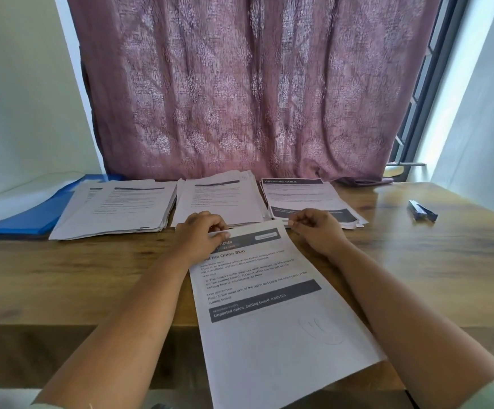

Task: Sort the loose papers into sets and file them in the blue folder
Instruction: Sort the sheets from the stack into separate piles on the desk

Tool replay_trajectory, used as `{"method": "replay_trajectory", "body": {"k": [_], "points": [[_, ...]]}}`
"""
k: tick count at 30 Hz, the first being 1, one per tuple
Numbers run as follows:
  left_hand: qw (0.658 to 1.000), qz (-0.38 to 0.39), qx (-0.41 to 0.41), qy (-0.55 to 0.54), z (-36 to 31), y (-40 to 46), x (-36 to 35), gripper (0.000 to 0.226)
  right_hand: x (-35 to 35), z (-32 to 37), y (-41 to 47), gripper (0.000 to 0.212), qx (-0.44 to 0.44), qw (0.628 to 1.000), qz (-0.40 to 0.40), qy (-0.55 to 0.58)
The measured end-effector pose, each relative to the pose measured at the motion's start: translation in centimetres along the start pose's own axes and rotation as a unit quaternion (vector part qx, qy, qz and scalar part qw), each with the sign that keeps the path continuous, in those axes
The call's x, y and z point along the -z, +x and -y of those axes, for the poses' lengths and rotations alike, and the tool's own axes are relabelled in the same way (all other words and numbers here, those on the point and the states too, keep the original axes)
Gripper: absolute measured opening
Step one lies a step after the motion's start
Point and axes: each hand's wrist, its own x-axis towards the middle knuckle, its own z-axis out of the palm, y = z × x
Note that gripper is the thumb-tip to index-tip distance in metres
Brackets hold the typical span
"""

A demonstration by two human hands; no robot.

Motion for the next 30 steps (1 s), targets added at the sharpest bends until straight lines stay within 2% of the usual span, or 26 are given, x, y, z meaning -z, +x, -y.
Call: {"method": "replay_trajectory", "body": {"k": [4,8,13,15,16,18,20,22,24,25,27,30], "points": [[0.999,-0.036,-0.004,-0.003,0.4,-0.2,0.4,0.008,0.4,-0.5,-0.4,0.016,-0.035,0.997,0.043,0.044],[0.996,-0.087,-0.008,-0.026,0.7,-0.3,0.4,0.011,0.6,-0.4,-1.3,0.029,-0.027,0.993,0.107,0.037],[0.976,-0.214,-0.018,-0.041,0.3,-0.1,0.4,0.009,1.3,0.1,-2.5,0.028,-0.025,0.969,0.229,0.084],[0.965,-0.260,0.007,-0.041,0.2,0.0,0.4,0.017,1.3,-0.2,-2.4,0.022,-0.027,0.972,0.213,0.100],[0.963,-0.265,0.029,-0.044,0.3,0.1,0.4,0.031,1.2,-0.4,-2.2,0.019,-0.035,0.974,0.187,0.126],[0.964,-0.237,0.069,-0.101,0.3,0.1,0.5,0.066,1.2,-0.7,-1.9,0.016,-0.062,0.967,0.119,0.216],[0.951,-0.151,0.116,-0.245,-0.4,-0.2,0.8,0.081,1.6,-0.8,-1.7,0.016,-0.083,0.957,0.068,0.268],[0.914,-0.019,0.150,-0.377,-1.7,-0.9,1.1,0.067,1.9,-0.8,-1.7,0.014,-0.088,0.956,0.035,0.276],[0.899,0.094,0.134,-0.407,-2.4,-1.3,0.9,0.038,2.1,-0.8,-1.6,0.011,-0.086,0.959,0.002,0.269],[0.895,0.126,0.123,-0.409,-2.5,-1.5,0.7,0.028,2.2,-0.8,-1.5,0.011,-0.085,0.959,-0.011,0.269],[0.886,0.136,0.118,-0.427,-2.6,-1.5,0.5,0.021,2.3,-0.8,-1.5,0.013,-0.092,0.952,-0.016,0.293],[0.875,0.082,0.124,-0.461,-2.4,-1.2,0.6,0.018,2.7,-0.5,-1.6,0.022,-0.127,0.923,0.042,0.360]]}}
